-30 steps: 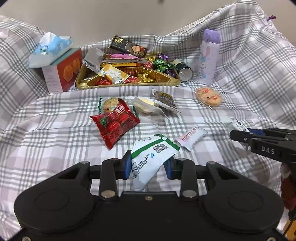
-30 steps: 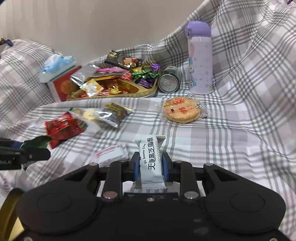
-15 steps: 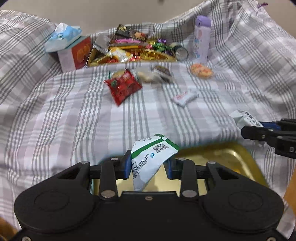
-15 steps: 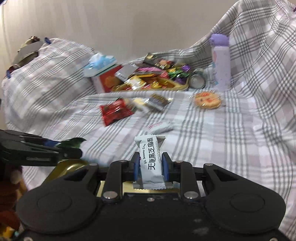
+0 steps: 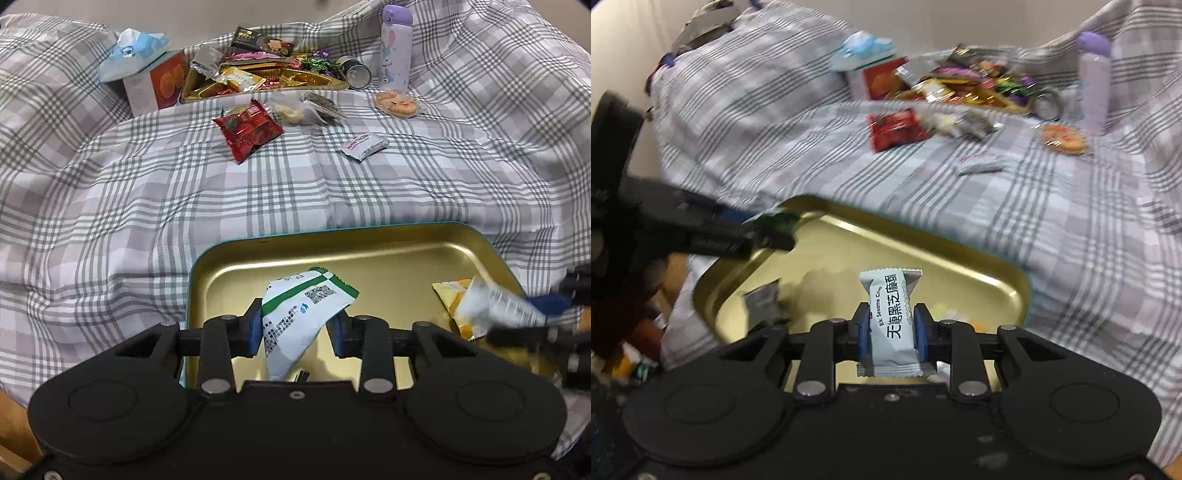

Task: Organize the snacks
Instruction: 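Carry the sesame packet to the gold tray while left carries green-white packet, then open right tool over the tray while left tool releases green-white packet, then move both open tools back toward the snack pile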

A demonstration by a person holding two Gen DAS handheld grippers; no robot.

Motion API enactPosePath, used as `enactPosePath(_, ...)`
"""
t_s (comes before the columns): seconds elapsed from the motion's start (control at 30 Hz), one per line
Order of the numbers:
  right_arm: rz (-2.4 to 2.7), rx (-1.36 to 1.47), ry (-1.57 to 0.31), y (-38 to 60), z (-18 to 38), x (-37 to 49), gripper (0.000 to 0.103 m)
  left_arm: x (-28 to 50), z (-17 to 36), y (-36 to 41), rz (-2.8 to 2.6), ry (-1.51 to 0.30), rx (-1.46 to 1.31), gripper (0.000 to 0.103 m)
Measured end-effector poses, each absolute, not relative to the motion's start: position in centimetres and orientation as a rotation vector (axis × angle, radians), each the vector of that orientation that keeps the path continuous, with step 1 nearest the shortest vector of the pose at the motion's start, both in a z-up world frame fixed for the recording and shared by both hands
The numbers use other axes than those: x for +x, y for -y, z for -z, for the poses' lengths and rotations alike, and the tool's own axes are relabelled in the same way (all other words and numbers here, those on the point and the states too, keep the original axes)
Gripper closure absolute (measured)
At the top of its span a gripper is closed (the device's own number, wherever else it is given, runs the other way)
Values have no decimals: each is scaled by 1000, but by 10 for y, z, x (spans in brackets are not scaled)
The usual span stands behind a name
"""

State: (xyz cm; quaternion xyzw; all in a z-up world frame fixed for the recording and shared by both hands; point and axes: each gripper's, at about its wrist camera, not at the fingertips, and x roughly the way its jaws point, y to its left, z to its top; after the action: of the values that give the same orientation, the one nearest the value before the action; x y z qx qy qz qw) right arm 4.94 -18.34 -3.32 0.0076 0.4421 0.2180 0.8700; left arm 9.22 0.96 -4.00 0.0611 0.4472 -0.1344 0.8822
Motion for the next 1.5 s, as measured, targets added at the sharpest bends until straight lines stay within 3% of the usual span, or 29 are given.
enactPosePath(0.6, -601, -78, -971, 153, 50, 39, 76, 101, 50, -11, 292, -943, 108, 53)
enactPosePath(1.5, -586, -98, -961, 153, 48, 42, 75, 98, 50, -8, 305, -960, 111, 53)
